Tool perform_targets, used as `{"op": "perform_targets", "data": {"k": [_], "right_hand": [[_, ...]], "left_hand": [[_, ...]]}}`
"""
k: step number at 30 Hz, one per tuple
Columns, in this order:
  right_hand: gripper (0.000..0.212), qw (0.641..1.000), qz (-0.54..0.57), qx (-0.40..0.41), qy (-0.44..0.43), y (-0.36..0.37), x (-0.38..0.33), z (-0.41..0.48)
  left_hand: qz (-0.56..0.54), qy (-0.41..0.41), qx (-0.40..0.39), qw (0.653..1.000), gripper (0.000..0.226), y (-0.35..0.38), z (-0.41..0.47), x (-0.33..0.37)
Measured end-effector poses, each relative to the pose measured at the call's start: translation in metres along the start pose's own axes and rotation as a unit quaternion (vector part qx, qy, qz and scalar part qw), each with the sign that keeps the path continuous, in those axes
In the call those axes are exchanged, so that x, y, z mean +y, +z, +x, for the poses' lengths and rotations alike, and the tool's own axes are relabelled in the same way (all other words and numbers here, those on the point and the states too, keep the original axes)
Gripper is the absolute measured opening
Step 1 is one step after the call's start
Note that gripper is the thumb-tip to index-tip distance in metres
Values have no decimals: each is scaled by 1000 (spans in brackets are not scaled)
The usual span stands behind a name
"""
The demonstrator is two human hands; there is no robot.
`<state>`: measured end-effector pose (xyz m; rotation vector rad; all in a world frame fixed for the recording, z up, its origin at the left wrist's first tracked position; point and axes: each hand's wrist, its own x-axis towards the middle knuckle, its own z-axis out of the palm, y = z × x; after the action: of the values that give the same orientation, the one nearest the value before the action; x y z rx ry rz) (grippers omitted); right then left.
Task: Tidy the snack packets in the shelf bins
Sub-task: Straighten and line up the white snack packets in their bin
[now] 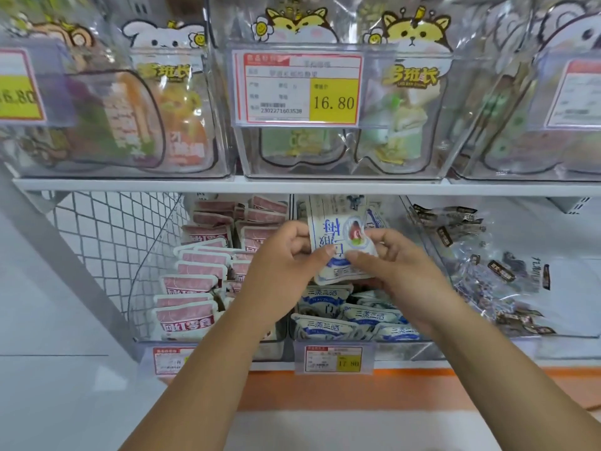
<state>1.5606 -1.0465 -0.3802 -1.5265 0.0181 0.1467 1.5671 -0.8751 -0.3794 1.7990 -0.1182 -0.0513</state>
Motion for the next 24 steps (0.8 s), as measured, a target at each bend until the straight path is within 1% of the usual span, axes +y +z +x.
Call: {"op": "perform_targets", "data": {"k": [3, 4, 6, 7, 9, 11, 12, 14, 15, 16, 18, 20, 21, 24], "right_hand": [[25, 993, -92, 61, -41, -19, -8, 2], [23, 990, -112, 73, -50, -29, -13, 1], [19, 987, -107, 100, -68, -46, -22, -4], [16, 985, -108, 114, -73, -54, -26, -6], [10, 980, -133, 125, -81, -71, -31, -12], [10, 977, -157, 117, -84, -85, -31, -18], [13, 976, -170, 109, -81, -90, -30, -20], [17, 974, -192, 87, -84, -96, -31, -26], [20, 972, -203, 73, -96, -98, -32, -29], [22, 968, -218, 61, -111, -100, -33, -32], [22, 942, -296, 60, -148, -101, -35, -38], [25, 897, -399, 59, -179, -97, -38, -45], [27, 884, -425, 48, -186, -94, -38, -46], [37, 873, -452, 13, -180, -86, -35, -45]], "left_hand": [[-12, 3, -4, 1000, 34, 5, 3, 1], [18, 14, 2, 1000, 42, 9, 4, 1], [134, 50, 6, 990, 55, 16, 3, 0], [183, 75, -9, 980, 60, 21, 2, 1], [249, 96, -74, 961, 68, 33, 0, 1], [311, 77, -148, 936, 79, 41, -1, 1], [355, 74, -177, 915, 83, 43, 0, -1], [446, 94, -207, 866, 81, 44, 3, -4], [471, 105, -204, 852, 77, 45, 4, -6], [479, 109, -194, 849, 71, 46, 5, -8], [464, 104, -162, 865, 58, 49, 5, -12], [442, 106, -134, 881, 46, 51, 5, -14], [435, 107, -127, 885, 42, 51, 5, -15], [407, 102, -125, 899, 35, 50, 5, -18]]}}
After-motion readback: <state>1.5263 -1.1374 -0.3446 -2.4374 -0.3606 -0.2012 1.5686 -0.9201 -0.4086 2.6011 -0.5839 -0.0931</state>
